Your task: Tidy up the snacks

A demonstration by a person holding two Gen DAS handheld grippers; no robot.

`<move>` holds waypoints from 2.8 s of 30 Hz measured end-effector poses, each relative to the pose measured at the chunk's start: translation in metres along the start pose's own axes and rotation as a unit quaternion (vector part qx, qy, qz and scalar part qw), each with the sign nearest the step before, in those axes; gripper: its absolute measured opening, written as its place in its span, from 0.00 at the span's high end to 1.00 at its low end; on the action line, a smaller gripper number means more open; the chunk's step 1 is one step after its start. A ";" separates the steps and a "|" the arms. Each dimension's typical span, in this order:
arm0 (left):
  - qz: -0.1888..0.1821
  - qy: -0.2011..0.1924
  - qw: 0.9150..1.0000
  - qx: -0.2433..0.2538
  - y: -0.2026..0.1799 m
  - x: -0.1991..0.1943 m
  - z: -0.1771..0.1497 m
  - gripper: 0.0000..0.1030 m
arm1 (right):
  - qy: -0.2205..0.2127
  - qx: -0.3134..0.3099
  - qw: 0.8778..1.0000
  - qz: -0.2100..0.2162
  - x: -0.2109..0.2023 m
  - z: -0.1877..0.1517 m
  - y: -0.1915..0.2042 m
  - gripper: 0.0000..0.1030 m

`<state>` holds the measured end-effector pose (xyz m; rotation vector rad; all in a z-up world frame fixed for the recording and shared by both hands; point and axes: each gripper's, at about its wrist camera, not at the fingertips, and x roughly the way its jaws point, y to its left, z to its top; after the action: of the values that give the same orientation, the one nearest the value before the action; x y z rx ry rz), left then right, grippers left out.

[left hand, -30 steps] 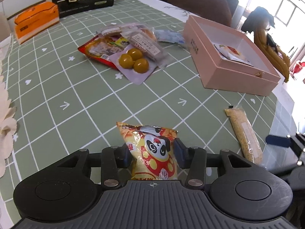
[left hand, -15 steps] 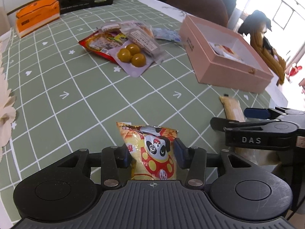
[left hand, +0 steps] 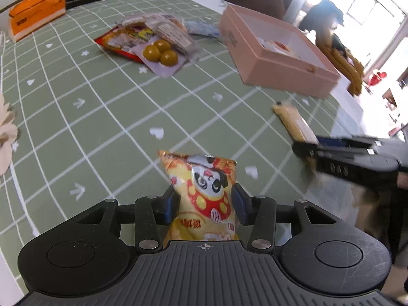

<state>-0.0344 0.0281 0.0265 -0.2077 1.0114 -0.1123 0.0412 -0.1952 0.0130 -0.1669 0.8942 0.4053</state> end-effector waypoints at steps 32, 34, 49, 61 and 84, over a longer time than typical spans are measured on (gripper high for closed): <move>-0.068 -0.019 0.997 -0.021 -0.009 0.004 -0.005 0.64 | 0.098 0.055 0.993 -0.021 -0.008 0.013 -0.003 0.72; -0.075 -0.024 0.997 -0.026 -0.010 0.005 0.010 0.68 | 0.092 0.071 0.993 -0.015 -0.016 0.012 -0.013 0.72; -0.166 -0.107 0.980 0.014 -0.075 0.004 0.262 0.71 | -0.099 0.097 0.990 0.021 -0.090 0.198 -0.122 0.72; -0.093 -0.105 0.990 -0.029 -0.004 0.111 0.295 0.69 | -0.036 0.094 0.995 -0.005 0.039 0.177 -0.129 0.51; -0.115 -0.002 0.993 0.015 0.032 0.129 0.188 0.74 | 0.006 0.114 0.993 0.013 -0.012 0.107 -0.064 0.39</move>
<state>0.1930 0.0576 0.0092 -0.2975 0.9783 -0.3360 0.1376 -0.2238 0.0871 0.0516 0.9476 0.3241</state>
